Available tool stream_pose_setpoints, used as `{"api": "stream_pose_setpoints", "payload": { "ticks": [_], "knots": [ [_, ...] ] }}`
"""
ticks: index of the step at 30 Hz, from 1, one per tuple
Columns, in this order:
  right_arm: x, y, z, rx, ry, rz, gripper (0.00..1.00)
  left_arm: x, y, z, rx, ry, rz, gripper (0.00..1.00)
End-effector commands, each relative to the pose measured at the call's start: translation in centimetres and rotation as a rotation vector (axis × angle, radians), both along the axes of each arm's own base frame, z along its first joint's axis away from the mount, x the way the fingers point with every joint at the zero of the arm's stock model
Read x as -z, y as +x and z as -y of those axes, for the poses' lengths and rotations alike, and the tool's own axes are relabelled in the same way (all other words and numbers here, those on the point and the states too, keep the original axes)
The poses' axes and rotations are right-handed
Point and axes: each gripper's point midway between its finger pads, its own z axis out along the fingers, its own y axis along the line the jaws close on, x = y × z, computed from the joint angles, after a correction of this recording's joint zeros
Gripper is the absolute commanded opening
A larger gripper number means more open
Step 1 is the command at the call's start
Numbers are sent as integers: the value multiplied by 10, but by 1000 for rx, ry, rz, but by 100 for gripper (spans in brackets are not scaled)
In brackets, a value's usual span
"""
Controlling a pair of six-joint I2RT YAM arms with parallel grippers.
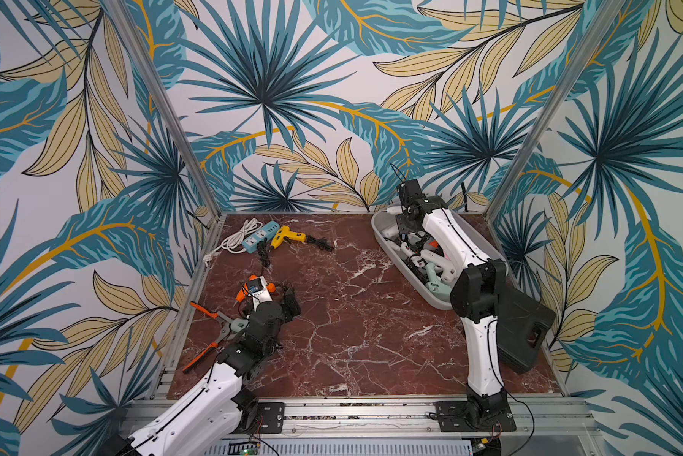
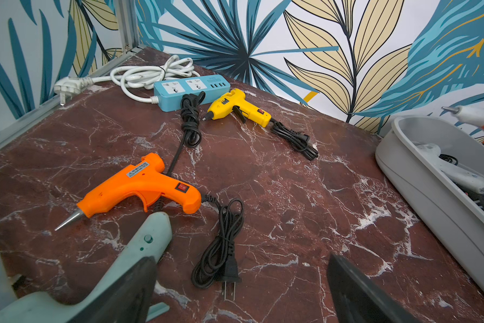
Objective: Put the hot melt glue gun into the storage box
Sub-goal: Place the hot melt adhesive gun in the storage box.
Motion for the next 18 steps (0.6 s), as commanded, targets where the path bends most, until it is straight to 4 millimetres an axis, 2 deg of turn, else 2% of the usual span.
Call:
{"api": "stream_pose_setpoints", "payload": {
  "ticks": [1, 5, 10, 14, 18],
  "knots": [
    [11, -1, -6, -37, 0, -45, 0, -2, 2, -4, -18, 10, 2, 100],
    [38, -2, -14, -68, 17, -109, 0, -3, 3, -3, -16, 11, 2, 100],
    [62, -2, -21, -101, 38, -161, 0, -4, 3, -2, -10, 12, 0, 100],
    [72, 0, -22, -107, 31, -180, 7, -4, 3, -2, -8, 12, -4, 100],
    [78, 3, -8, -62, -36, -187, 11, -4, 3, 0, 3, 8, -7, 100]
  ]
}}
